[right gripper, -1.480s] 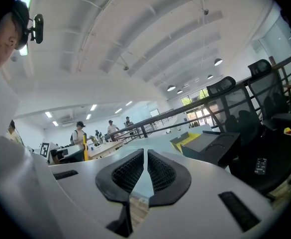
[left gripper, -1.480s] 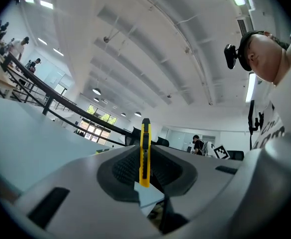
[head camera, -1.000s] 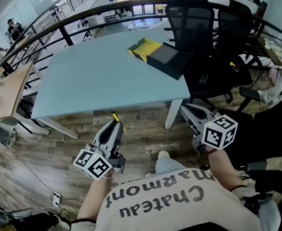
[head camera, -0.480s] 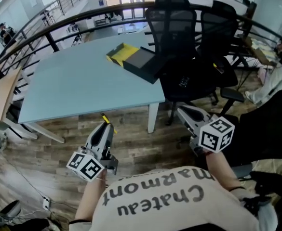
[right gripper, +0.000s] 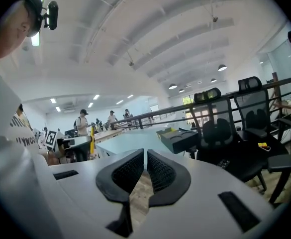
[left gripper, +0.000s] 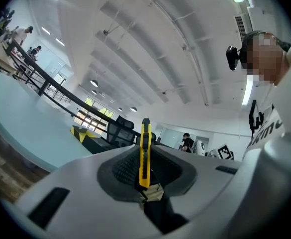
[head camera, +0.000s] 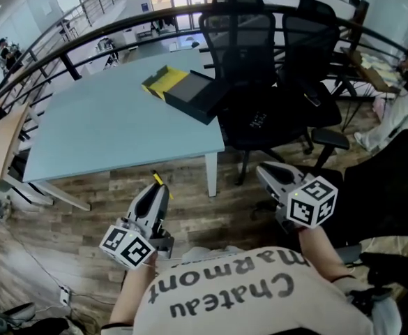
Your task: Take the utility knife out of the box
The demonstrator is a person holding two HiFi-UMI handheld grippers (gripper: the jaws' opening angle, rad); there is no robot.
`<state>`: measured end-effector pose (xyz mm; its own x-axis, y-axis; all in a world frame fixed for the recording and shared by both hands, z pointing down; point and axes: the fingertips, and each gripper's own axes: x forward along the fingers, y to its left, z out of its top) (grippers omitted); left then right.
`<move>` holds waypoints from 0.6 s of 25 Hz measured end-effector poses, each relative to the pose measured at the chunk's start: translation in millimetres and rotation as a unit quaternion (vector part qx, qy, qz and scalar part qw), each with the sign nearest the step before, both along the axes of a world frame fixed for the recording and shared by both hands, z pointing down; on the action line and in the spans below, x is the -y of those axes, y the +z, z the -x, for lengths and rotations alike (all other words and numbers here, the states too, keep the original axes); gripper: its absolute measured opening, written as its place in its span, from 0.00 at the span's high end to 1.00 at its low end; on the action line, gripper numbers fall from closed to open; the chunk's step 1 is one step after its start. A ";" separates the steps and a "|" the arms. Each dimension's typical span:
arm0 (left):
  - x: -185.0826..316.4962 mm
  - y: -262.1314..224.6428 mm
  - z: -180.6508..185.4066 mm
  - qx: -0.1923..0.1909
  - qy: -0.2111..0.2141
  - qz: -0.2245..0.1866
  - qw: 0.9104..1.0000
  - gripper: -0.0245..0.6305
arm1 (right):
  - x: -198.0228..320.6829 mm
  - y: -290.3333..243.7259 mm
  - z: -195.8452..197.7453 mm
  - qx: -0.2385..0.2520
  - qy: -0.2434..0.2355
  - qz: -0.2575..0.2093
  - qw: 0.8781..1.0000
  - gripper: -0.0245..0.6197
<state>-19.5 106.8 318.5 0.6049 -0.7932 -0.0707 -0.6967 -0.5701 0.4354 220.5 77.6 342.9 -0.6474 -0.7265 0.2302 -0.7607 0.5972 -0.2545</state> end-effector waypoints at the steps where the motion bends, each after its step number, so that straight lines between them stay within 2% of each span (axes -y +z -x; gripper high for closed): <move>1: -1.4 2.0 -1.4 0.002 -0.003 0.002 1.000 0.87 | -0.2 2.6 -1.9 0.002 -0.001 0.003 1.000 0.89; 15: 0.1 -4.4 -12.6 0.008 -0.022 -0.003 1.000 0.87 | 11.5 12.5 -17.2 0.021 -0.011 0.017 1.000 0.89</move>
